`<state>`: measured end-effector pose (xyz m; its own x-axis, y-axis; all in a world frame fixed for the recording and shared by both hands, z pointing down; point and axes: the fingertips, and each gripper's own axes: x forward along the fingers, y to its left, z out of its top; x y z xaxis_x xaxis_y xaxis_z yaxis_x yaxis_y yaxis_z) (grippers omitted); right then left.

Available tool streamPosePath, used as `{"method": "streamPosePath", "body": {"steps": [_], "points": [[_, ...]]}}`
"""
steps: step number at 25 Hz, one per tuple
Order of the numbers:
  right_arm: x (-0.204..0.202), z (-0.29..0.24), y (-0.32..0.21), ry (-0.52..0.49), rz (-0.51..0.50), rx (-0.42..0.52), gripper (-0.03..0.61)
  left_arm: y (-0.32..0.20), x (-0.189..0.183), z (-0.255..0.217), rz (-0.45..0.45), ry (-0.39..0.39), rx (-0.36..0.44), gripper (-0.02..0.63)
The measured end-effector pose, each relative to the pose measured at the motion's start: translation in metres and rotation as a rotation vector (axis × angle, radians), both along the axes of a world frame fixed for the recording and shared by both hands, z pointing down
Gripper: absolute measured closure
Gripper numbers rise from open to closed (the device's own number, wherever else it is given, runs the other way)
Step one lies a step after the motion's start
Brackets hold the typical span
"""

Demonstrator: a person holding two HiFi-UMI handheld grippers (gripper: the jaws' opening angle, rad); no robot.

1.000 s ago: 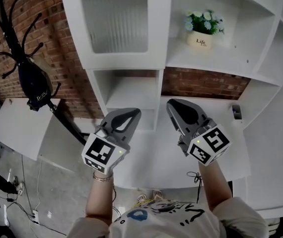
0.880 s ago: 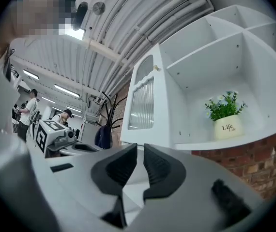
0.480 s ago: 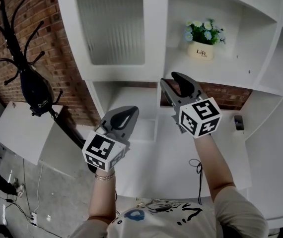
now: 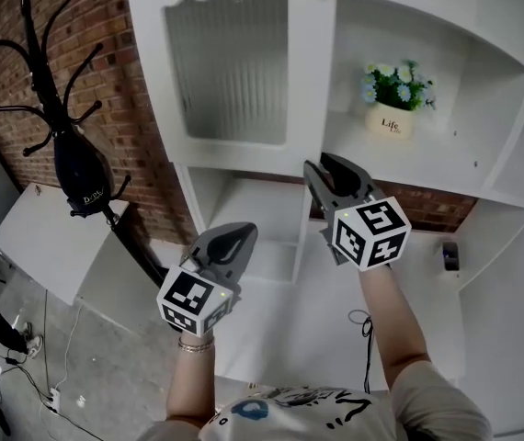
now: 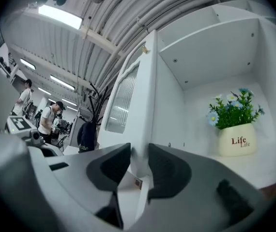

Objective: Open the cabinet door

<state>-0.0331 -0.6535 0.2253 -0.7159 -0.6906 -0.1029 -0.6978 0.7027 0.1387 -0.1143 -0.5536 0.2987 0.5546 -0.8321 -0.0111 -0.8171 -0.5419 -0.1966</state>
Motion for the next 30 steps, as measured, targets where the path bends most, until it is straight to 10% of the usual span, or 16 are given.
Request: {"method": "streamPosePath", "body": {"steps": [17, 30], "points": [[-0.02, -0.006, 0.115, -0.017, -0.224, 0.021, 0.495, 0.059, -0.04, 0.016, -0.089, 0.059, -0.014, 0.6], [-0.098, -0.009, 0.228, -0.027, -0.707, 0.043, 0.517, 0.106, -0.11, 0.022, -0.295, 0.045, -0.004, 0.6]]}}
